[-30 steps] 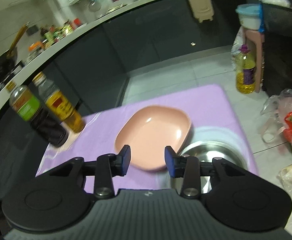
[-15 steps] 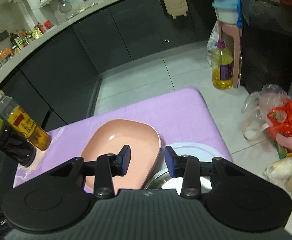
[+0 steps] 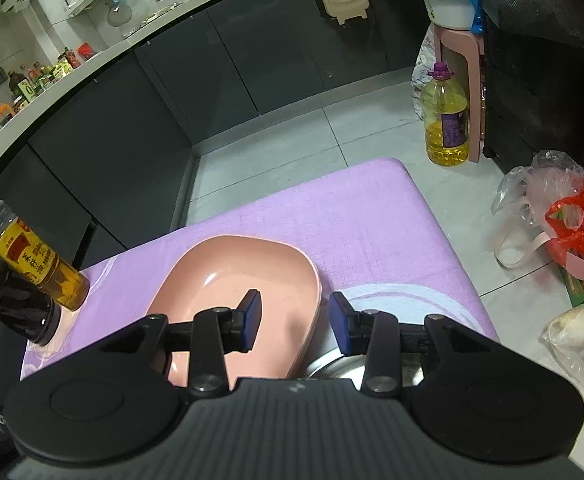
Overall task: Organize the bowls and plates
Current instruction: 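Move the left tool to the pink square dish and grasp its rim, then lift the pink dish with the left tool toward the green plate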
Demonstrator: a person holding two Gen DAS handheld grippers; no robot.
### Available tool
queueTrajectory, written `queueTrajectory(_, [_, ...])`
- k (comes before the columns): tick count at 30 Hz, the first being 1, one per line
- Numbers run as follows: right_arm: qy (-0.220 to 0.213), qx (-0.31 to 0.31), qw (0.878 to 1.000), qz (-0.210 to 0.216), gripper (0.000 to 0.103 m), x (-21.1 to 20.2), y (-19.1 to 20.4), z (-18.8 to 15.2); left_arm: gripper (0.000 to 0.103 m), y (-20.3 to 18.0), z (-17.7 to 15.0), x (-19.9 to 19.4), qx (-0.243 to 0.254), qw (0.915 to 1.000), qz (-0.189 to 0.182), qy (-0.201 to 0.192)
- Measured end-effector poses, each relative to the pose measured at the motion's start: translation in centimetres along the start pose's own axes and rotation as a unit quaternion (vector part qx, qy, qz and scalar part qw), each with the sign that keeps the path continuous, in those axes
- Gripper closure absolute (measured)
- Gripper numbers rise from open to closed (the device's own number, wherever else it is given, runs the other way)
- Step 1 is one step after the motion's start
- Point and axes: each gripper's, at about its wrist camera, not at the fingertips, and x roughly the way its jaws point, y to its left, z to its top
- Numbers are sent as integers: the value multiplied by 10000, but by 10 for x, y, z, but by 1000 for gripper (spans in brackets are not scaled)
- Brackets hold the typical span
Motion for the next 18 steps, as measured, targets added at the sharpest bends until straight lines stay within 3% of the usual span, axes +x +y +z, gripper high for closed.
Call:
queueTrajectory(8, [139,135,9998,48,66,11,-3,-1,76,-9,-5,16,333,9992,186,115])
queueTrajectory(11, [217,124,9997,65,73,15,-2,-2,84,-10,-5,19,420,9987,265,100])
queueTrajectory(18, [194,64,9997,-95,89,17,-1,-4,85,-8,-5,17,482,9983,322,83])
